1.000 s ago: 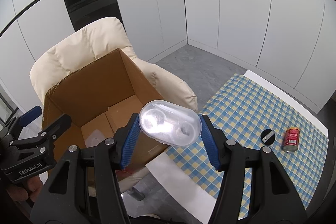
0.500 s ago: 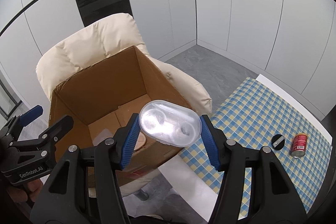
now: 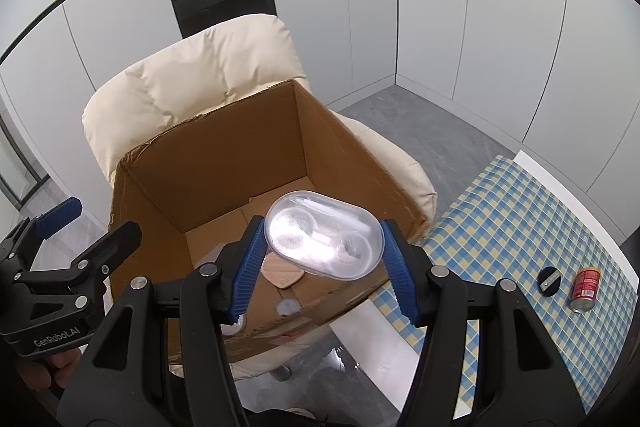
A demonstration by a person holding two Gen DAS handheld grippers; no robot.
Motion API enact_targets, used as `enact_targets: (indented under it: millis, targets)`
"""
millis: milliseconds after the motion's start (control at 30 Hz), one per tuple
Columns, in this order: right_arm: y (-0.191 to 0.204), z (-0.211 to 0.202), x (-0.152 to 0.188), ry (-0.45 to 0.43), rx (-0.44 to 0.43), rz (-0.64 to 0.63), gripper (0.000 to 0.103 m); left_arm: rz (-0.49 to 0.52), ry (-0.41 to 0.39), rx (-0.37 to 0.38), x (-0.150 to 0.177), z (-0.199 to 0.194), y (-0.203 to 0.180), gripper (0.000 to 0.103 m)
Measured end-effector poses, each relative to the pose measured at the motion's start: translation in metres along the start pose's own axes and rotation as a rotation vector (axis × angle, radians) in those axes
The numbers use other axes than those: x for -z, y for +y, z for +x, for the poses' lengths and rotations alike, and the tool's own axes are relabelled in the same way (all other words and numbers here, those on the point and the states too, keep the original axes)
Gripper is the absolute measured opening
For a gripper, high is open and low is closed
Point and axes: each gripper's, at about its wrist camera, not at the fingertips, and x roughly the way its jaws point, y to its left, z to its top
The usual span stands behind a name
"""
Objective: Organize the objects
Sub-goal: 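Lower the clear case over the box and open the right tool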
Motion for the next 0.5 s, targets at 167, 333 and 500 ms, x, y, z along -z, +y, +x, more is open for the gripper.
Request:
enact_targets:
  millis: [167,333,500]
  targets:
    - [0.010,0.003,-0.002,0.001,-0.002,-0.010,0.060,-0.011,-0.001,-0.011,0.001,-0.002,0.010,0.103]
    - [0.019,0.007,-0.003,0.007,-0.006,-0.018,0.060,-0.021,0.000,-0.017,0.001,-0.001,0.017,0.103]
    - [0.023,0.008,-0.003,0.009,-0.010,-0.030,0.060,-0.028,0.002,-0.019,0.001,0.000,0.020,0.102]
